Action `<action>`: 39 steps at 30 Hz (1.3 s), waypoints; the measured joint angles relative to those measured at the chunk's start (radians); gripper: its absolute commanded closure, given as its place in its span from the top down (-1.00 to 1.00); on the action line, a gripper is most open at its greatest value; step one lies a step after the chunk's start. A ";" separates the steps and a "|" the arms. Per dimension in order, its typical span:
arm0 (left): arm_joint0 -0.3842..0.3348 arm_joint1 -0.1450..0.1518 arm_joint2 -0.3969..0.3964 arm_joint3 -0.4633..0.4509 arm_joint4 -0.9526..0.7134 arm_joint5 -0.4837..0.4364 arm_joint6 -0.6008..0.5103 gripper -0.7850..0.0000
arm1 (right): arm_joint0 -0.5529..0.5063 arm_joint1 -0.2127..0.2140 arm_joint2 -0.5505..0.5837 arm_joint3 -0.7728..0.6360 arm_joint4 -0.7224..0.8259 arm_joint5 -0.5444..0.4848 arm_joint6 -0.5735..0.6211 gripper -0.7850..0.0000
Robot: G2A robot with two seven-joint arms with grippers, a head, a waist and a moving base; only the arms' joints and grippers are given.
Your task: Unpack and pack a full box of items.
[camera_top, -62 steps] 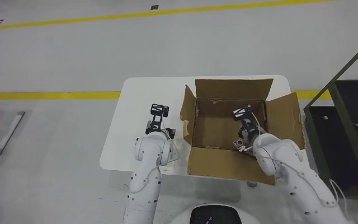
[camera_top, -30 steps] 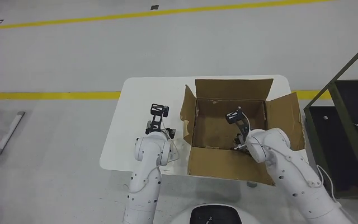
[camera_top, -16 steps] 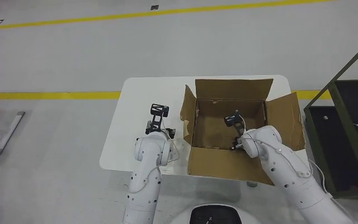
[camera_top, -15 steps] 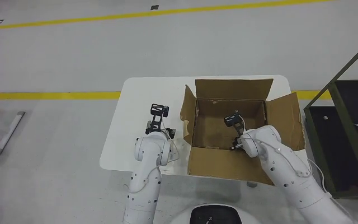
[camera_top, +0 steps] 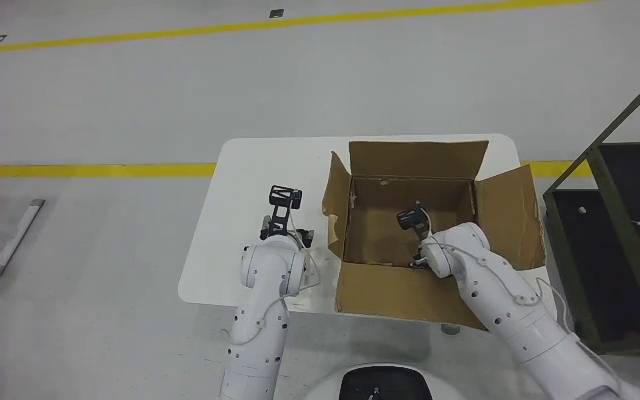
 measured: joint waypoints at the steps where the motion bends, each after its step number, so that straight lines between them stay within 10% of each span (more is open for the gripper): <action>1: 0.000 0.000 0.000 0.000 0.000 0.000 0.000 1.00 | 0.003 -0.002 -0.002 0.007 0.001 0.000 -0.004 -0.09; 13: 0.000 0.000 0.000 0.000 0.000 0.000 0.000 1.00 | 0.022 -0.015 -0.014 0.062 0.010 -0.001 -0.024 -1.00; 24: 0.000 0.000 0.000 0.000 0.000 0.000 0.000 1.00 | -0.007 -0.011 0.041 -0.026 0.056 -0.020 -0.057 -1.00; 39: 0.000 0.000 0.000 0.000 0.000 0.000 0.000 1.00 | -0.332 0.044 0.441 -0.627 0.332 -0.161 -0.312 -1.00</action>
